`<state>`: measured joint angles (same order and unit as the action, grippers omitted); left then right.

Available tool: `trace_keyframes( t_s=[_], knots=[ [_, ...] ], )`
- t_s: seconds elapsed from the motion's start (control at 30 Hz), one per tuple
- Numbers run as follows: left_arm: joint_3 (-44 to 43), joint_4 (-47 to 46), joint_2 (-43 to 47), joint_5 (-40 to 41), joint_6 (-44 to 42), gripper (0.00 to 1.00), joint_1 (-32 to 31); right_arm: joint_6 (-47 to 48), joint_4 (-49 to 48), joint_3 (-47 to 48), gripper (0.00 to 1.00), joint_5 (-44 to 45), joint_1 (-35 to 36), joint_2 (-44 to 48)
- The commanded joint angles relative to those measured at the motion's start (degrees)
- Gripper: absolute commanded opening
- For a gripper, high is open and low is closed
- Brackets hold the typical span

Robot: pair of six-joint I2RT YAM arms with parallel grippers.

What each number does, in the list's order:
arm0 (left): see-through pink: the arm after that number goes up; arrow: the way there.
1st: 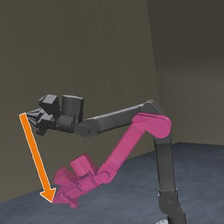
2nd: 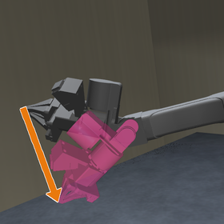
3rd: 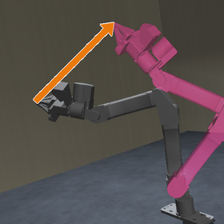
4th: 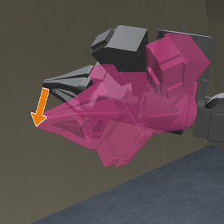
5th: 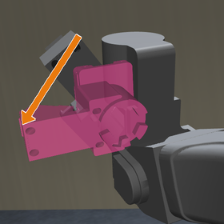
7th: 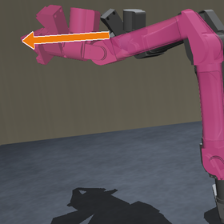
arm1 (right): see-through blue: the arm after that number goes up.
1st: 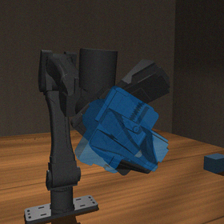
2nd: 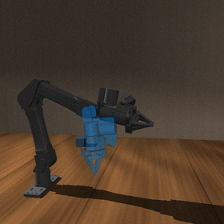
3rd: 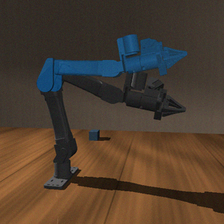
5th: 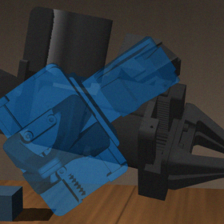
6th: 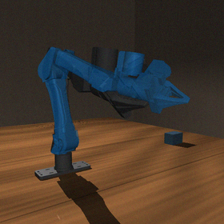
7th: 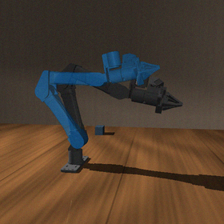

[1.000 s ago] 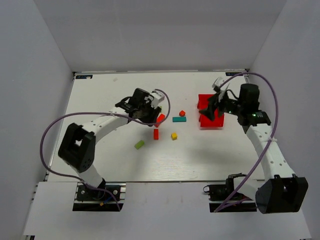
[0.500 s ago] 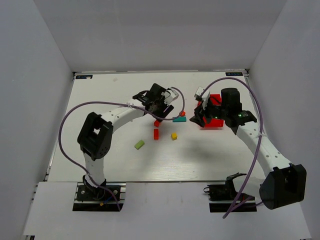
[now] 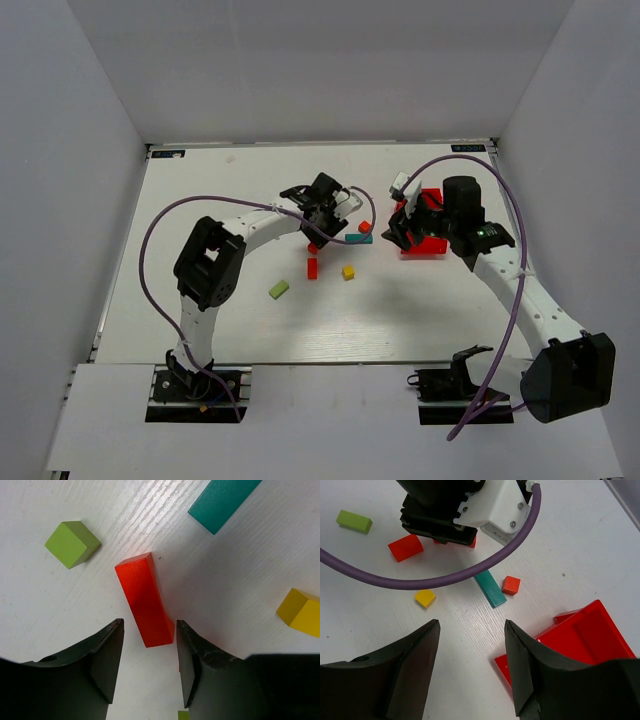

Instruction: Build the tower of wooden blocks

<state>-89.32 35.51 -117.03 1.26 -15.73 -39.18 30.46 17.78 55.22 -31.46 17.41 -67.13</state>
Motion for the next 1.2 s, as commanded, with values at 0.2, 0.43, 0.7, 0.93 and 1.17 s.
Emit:
trace_keyframes(
  t_s=[0.2,0.43,0.7,0.93,1.17],
  knots=[
    [-3.32,1.14,-1.96,2.26,-0.53,0.57,-0.72,-0.4,-2.22,-1.08,0.6,0.26,0.26,2.18],
    [-4.37,1.67,-3.2,2.26,-0.53,0.57,-0.72,-0.57,-2.4,-1.26,0.6,0.35,0.43,2.45],
    [-4.9,2.72,-4.26,2.87,-0.53,0.41,-0.72,-0.58,-2.4,-1.43,0.6,0.26,0.34,2.97],
    [-4.9,2.73,-3.11,2.87,-4.48,0.07,-0.72,-0.49,-2.14,-1.43,0.6,-0.09,0.26,3.59],
    [-0.86,-0.61,0.57,2.7,-11.06,0.0,0.51,-0.05,-1.96,-1.78,0.6,-0.44,0.26,4.91]
  ],
)
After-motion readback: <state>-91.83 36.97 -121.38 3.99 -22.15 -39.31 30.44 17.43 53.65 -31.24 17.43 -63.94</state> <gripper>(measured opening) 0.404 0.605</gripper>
